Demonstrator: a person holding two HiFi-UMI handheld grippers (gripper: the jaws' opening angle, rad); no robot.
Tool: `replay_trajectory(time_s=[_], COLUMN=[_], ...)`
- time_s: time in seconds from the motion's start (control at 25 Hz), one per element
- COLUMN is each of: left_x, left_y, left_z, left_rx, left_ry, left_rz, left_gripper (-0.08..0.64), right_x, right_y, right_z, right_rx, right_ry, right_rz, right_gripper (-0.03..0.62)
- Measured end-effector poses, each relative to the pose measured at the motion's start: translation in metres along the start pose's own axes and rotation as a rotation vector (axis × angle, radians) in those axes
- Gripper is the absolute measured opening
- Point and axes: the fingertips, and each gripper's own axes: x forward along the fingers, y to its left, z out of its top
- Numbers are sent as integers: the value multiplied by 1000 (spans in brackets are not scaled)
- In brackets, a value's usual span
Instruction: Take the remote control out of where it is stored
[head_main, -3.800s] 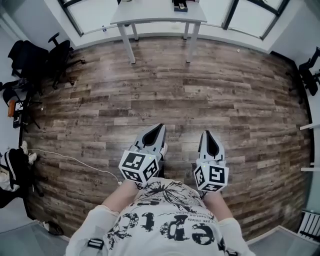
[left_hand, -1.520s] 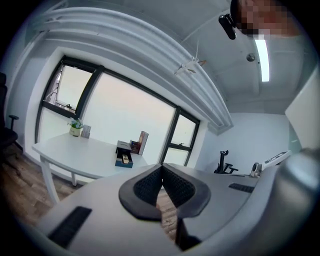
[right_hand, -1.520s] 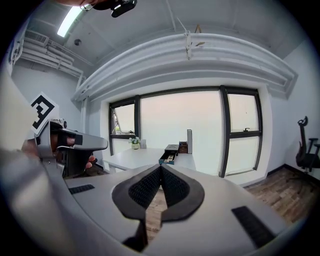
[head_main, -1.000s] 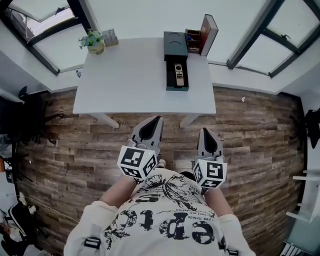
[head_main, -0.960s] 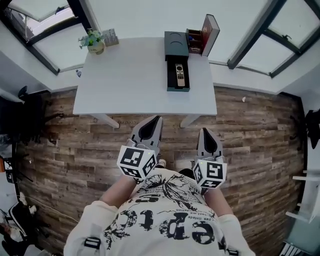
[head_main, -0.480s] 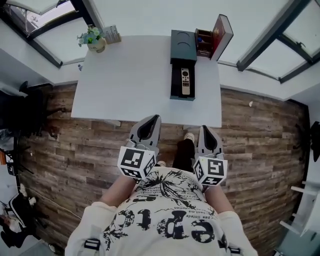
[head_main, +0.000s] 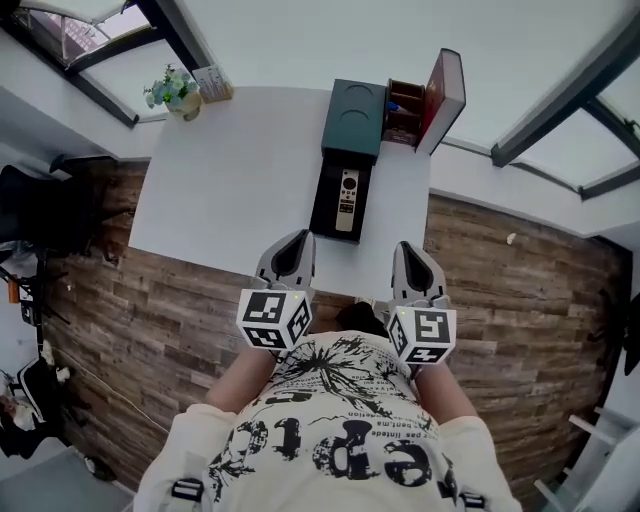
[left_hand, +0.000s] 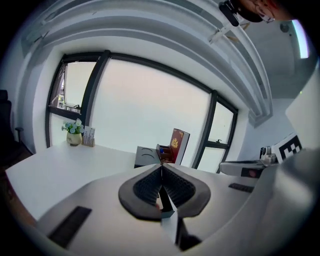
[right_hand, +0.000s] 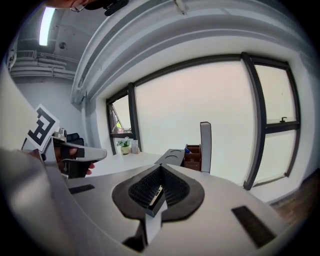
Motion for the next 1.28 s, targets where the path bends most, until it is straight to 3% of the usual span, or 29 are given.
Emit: replay_trajectory(time_s=[0.16,0.4,0.88,1.08,1.28], left_x=[39,73,145,172,190], left_y=[-12,-19,8,9,17], left_z=[-2,-20,-80,-102,-116], left_rx=[7,-39,-92,-112,-77], left_ry=[18,101,345,426,501], left_rz=[52,62,55,-17,9], left_gripper=[11,11,14,100,202], right_x=[25,52,100,111,111], right_y=[-32,-59,-51,-52,-51], right_z=[9,-1,-18,-28,-46], right_rx=[-8,4,63,75,89], right_ry=[12,73,168,204,253], right_rz=[66,113,114,99,102], right_gripper=[2,2,2,2,2])
